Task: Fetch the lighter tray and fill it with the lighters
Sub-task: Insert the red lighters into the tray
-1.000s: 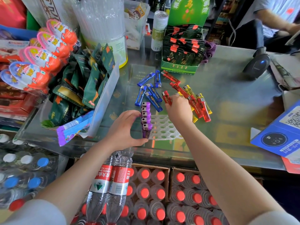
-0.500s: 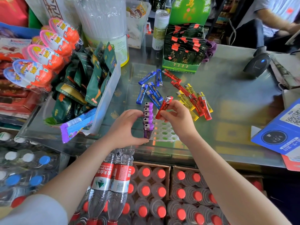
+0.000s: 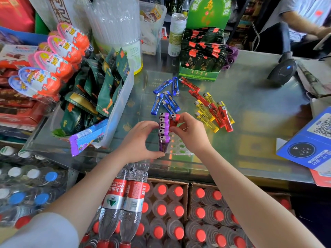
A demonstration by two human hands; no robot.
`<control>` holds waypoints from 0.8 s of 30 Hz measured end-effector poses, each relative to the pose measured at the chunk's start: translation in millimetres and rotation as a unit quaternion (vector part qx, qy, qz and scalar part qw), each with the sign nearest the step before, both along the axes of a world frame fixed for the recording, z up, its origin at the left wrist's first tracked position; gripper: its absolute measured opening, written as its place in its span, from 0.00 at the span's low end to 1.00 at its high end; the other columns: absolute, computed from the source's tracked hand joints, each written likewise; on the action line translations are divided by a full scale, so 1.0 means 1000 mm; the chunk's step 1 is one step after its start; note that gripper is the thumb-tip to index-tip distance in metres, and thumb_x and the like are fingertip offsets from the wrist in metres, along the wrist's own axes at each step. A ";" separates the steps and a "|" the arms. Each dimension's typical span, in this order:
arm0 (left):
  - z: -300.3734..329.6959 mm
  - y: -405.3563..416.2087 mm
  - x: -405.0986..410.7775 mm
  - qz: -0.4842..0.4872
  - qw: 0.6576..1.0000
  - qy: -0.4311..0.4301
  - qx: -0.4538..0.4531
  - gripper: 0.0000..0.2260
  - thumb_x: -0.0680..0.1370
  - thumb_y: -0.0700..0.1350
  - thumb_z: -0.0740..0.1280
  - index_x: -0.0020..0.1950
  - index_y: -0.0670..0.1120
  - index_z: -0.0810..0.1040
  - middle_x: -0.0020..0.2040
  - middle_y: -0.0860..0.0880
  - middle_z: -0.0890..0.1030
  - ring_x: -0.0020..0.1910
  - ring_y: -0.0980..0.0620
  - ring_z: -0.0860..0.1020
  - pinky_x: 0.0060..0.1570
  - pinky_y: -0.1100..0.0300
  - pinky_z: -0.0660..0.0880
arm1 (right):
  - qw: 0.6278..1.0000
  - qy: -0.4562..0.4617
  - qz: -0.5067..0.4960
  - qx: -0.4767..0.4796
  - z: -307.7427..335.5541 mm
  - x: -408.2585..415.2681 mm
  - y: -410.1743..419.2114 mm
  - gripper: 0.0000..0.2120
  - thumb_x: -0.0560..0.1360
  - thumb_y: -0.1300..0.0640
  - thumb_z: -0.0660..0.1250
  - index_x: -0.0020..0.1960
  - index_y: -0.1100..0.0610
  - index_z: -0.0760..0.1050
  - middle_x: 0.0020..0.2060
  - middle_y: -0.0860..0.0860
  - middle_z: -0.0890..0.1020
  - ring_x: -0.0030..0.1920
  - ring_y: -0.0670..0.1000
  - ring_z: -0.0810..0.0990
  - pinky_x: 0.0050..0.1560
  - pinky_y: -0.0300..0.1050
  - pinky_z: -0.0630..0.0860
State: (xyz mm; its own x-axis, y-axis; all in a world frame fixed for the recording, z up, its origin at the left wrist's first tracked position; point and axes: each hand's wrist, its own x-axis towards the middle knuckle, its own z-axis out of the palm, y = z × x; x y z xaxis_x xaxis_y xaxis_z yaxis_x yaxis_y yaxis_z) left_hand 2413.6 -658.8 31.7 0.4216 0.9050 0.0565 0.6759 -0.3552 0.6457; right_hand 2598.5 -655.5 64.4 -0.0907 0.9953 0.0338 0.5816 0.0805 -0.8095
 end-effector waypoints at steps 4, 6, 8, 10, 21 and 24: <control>-0.001 0.000 0.000 -0.001 1.000 -0.006 -0.002 0.37 0.59 0.65 0.67 0.64 0.49 0.69 0.62 0.53 0.71 0.62 0.55 0.66 0.60 0.60 0.61 | 1.000 -0.019 0.004 0.002 0.000 0.000 0.000 0.09 0.70 0.61 0.70 0.44 0.51 0.71 0.40 0.45 0.78 0.32 0.46 0.74 0.32 0.30 0.67; -0.001 0.000 0.000 -0.001 1.000 -0.012 0.006 0.37 0.59 0.65 0.68 0.63 0.48 0.70 0.61 0.52 0.72 0.62 0.54 0.67 0.59 0.60 0.62 | 1.000 -0.029 0.006 0.006 -0.002 0.001 0.000 0.07 0.71 0.60 0.70 0.46 0.54 0.73 0.43 0.47 0.80 0.30 0.44 0.72 0.32 0.32 0.68; -0.001 0.000 0.000 -0.002 1.000 -0.015 0.010 0.36 0.59 0.64 0.68 0.62 0.47 0.71 0.61 0.52 0.72 0.61 0.54 0.67 0.59 0.60 0.62 | 0.999 -0.050 0.007 0.014 -0.003 0.002 0.002 0.08 0.71 0.58 0.70 0.48 0.56 0.74 0.45 0.49 0.81 0.30 0.47 0.72 0.34 0.41 0.71; 0.000 0.000 0.001 -0.002 1.000 -0.015 0.013 0.36 0.59 0.64 0.68 0.62 0.47 0.71 0.60 0.52 0.72 0.60 0.56 0.66 0.58 0.61 0.61 | 0.994 -0.103 0.007 0.027 -0.004 0.003 0.003 0.09 0.71 0.55 0.69 0.48 0.57 0.73 0.44 0.50 0.81 0.33 0.49 0.72 0.35 0.45 0.72; 0.005 -0.002 0.002 -0.003 1.000 -0.006 -0.003 0.37 0.59 0.64 0.67 0.63 0.48 0.70 0.61 0.53 0.71 0.61 0.55 0.66 0.58 0.60 0.61 | 0.985 -0.170 -0.005 0.030 -0.001 0.002 -0.006 0.13 0.72 0.52 0.68 0.54 0.56 0.73 0.51 0.50 0.81 0.45 0.52 0.79 0.40 0.46 0.75; 0.007 -0.004 0.002 -0.001 1.000 -0.008 0.003 0.35 0.59 0.63 0.67 0.63 0.51 0.69 0.57 0.59 0.69 0.59 0.58 0.65 0.57 0.60 0.61 | 0.987 -0.136 -0.062 0.062 0.002 0.024 -0.011 0.13 0.73 0.56 0.67 0.56 0.58 0.73 0.53 0.51 0.79 0.42 0.49 0.75 0.41 0.44 0.73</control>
